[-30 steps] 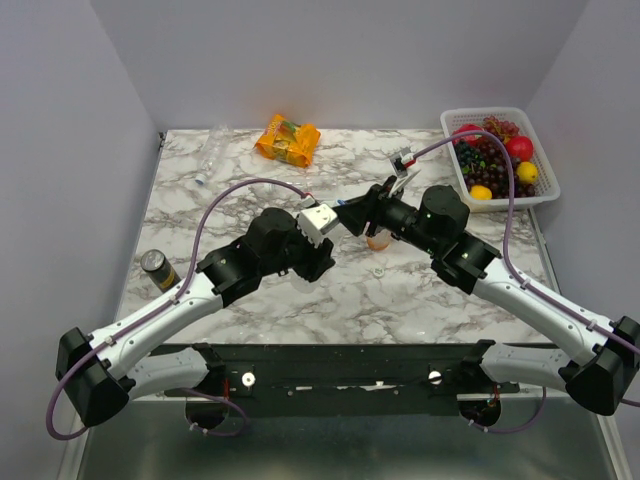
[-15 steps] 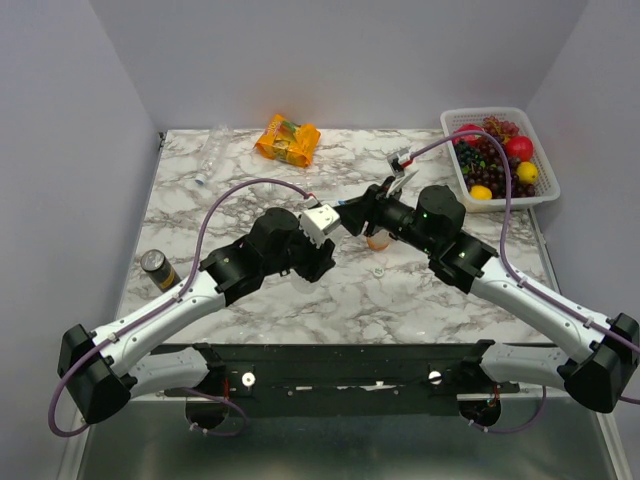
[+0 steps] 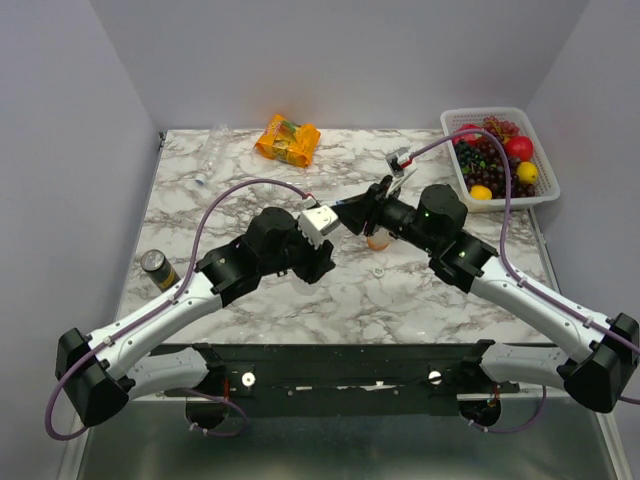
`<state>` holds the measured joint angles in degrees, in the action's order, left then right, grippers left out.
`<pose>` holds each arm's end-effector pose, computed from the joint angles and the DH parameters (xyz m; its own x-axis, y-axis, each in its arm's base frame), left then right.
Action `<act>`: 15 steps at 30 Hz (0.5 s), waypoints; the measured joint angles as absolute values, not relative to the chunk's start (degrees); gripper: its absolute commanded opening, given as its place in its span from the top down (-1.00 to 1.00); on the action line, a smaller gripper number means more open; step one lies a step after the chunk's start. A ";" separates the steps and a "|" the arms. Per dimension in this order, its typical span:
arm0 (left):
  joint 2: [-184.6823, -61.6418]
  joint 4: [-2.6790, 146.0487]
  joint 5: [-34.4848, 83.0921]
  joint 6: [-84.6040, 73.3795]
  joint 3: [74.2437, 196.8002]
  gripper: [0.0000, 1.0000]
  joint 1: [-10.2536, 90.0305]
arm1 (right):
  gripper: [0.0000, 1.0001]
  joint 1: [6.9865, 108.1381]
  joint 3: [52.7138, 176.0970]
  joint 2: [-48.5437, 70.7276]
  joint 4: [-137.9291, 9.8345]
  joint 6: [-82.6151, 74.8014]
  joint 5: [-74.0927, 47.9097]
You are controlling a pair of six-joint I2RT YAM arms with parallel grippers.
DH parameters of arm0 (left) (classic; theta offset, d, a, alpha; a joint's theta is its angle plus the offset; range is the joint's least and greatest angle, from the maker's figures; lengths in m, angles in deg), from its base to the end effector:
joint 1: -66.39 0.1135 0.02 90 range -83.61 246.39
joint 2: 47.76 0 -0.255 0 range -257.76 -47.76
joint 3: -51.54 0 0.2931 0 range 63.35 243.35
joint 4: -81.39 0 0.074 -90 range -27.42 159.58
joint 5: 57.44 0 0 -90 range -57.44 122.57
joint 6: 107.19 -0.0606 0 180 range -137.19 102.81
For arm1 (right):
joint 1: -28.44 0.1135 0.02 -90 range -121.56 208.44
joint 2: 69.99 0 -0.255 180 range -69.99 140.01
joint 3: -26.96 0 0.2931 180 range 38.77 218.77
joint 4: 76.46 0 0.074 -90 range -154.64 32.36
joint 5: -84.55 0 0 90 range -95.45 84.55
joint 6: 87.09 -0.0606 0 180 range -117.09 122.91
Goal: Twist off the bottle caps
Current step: Unscrew the bottle cap from the plastic bottle.
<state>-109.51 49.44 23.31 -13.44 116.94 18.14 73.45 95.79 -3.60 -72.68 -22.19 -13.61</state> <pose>0.1989 -0.2375 0.2933 -0.3693 0.3169 -0.8736 0.8082 0.5736 -0.1336 0.2376 0.2498 0.3565 -0.3545 0.2393 -0.9039 -0.7178 0.5499 0.4271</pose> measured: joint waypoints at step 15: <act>-103.11 50.88 -6.40 -14.06 115.91 0.20 21.13 | 0.69 67.11 92.57 -7.29 -87.91 -19.64 -50.42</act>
<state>-103.11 50.88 -6.40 -14.06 115.91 21.13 67.11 92.57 -7.29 -87.91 -19.64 -50.42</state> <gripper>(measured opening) 0.584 0.419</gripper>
